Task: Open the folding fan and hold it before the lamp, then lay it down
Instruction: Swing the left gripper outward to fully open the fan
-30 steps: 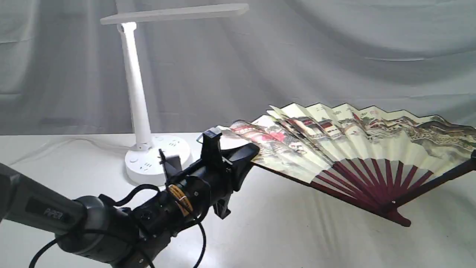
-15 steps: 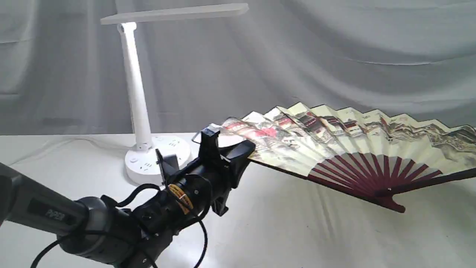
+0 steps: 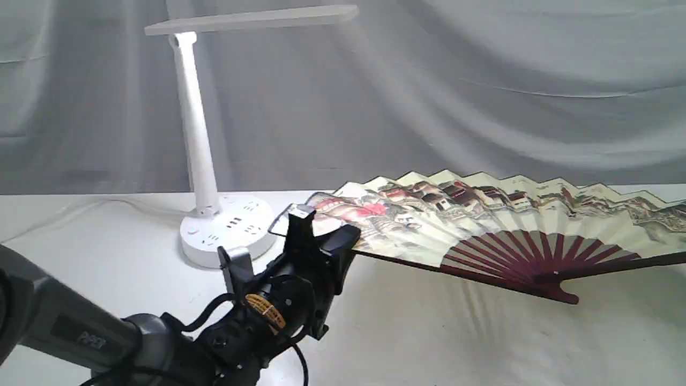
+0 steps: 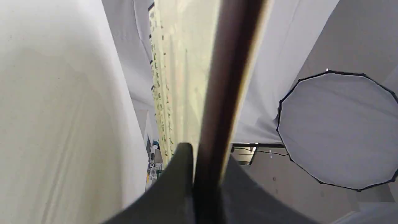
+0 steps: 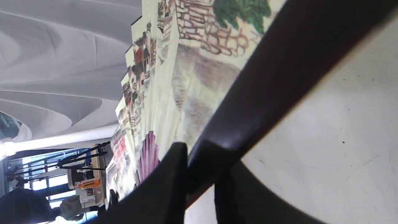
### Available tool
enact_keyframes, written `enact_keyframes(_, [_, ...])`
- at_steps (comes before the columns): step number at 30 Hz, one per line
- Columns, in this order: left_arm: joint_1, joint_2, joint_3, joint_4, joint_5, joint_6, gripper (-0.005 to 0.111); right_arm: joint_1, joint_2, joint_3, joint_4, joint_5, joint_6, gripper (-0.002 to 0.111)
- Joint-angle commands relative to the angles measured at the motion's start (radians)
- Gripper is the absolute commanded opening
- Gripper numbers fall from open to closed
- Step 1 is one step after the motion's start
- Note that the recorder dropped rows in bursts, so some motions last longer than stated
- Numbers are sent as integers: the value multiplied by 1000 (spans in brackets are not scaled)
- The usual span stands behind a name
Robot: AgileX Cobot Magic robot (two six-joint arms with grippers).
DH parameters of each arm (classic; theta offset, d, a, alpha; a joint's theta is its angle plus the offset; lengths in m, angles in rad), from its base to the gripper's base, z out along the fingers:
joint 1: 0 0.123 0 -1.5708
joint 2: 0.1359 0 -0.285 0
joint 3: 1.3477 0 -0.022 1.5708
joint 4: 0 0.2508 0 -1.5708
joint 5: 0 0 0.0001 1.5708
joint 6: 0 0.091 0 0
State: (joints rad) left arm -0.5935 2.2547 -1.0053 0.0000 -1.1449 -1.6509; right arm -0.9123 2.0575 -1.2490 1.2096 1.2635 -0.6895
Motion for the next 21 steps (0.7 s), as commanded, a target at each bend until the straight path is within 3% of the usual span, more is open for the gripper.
enact_keyframes(1, [30, -34, 5, -150, -76, -17, 0, -33, -7, -3, -75, -130, -54, 0])
enact_keyframes(16, [30, -138, 84, -239, -76, -17, 0, -24, -7, -3, 74, -42, -94, 0])
enact_keyframes(21, [35, -191, 122, -278, -76, -17, 0, 22, -7, -3, 110, -42, -96, 0])
